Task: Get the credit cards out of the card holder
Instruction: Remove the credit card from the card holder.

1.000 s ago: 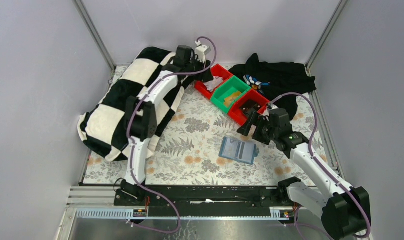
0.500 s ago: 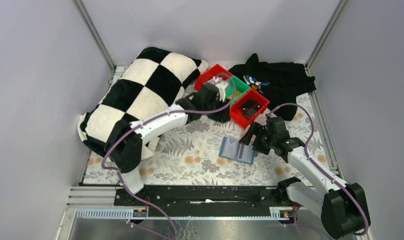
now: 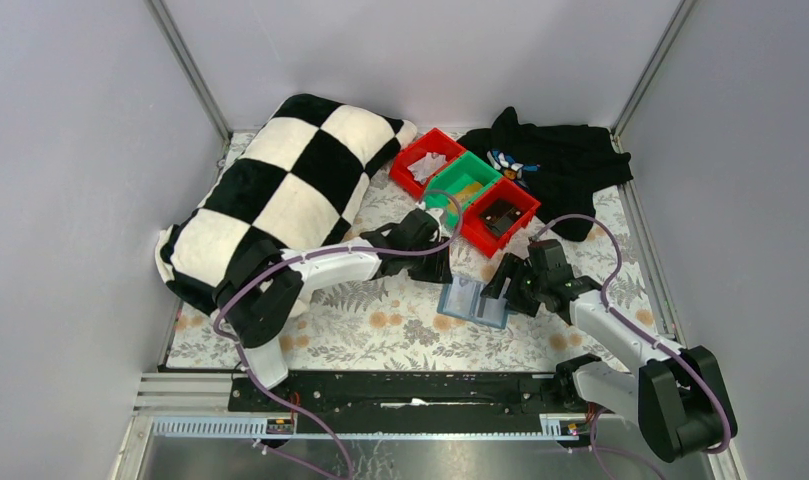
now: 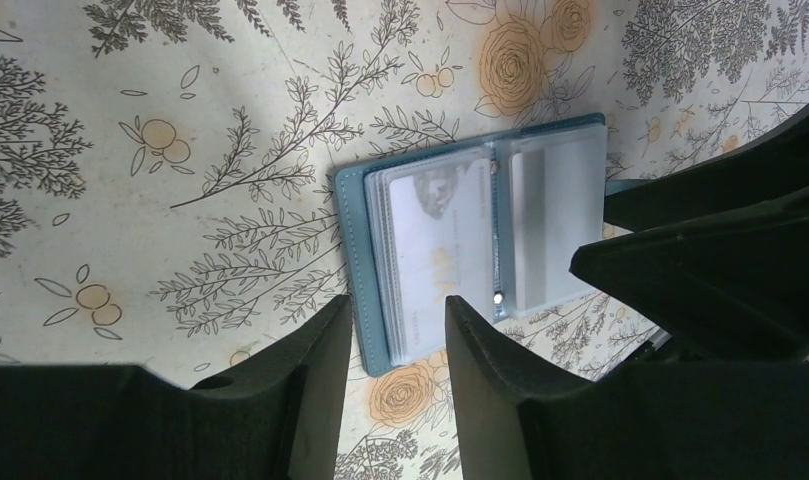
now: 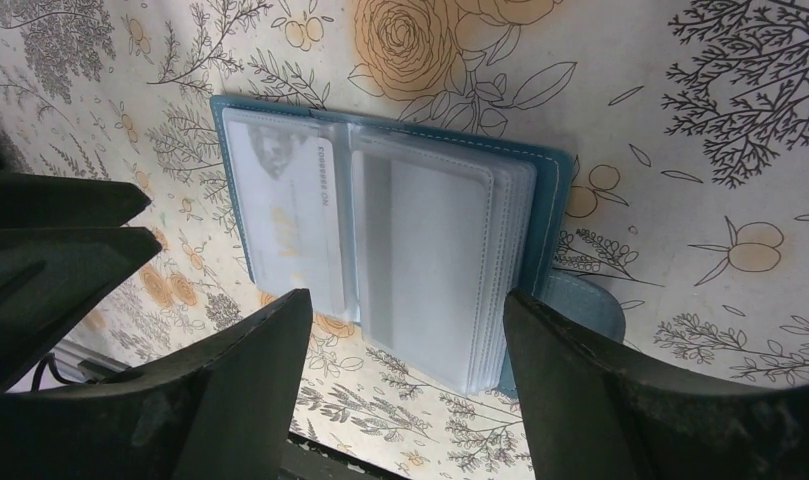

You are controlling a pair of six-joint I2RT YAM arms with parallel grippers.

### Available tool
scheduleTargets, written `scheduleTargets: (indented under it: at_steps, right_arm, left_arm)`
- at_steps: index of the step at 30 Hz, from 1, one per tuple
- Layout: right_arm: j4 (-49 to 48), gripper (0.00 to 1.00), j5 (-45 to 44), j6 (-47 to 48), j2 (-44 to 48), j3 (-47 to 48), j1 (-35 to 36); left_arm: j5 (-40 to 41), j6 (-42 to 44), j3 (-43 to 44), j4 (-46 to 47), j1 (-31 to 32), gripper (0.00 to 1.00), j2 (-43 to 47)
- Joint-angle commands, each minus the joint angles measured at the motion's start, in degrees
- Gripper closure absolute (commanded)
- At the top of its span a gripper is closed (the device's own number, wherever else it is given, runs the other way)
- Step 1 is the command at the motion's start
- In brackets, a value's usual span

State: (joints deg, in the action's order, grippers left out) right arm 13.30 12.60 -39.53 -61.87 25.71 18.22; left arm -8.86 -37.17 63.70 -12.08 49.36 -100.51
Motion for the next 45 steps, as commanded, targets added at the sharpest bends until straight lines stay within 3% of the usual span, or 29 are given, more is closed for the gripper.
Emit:
scheduleTargets:
  at_steps: [1, 13, 25, 45]
  right_arm:
    - [-2.9, 0.24, 0.1, -0.4, 0.6, -0.4, -0.3]
    - [-0.6, 0.23, -1.9, -0.8, 6.0, 0.0, -0.3]
    - [-4.7, 0.23, 2.6, -1.2, 1.3, -1.2, -0.3]
    - [-8.9, 0.28, 8.3, -1.6, 2.3, -1.5, -0.3]
  left_arm:
    - [-0.7, -1.4, -1.0, 5.7, 0.1, 0.57, -1.7]
    - [1.3, -1.5, -4.6, 8.7, 0.0, 0.58, -4.6]
    - [0.2, -1.6, -5.7, 9.7, 0.1, 0.58, -5.4]
    - [-1.3, -1.3, -5.6, 10.2, 0.1, 0.58, -6.2]
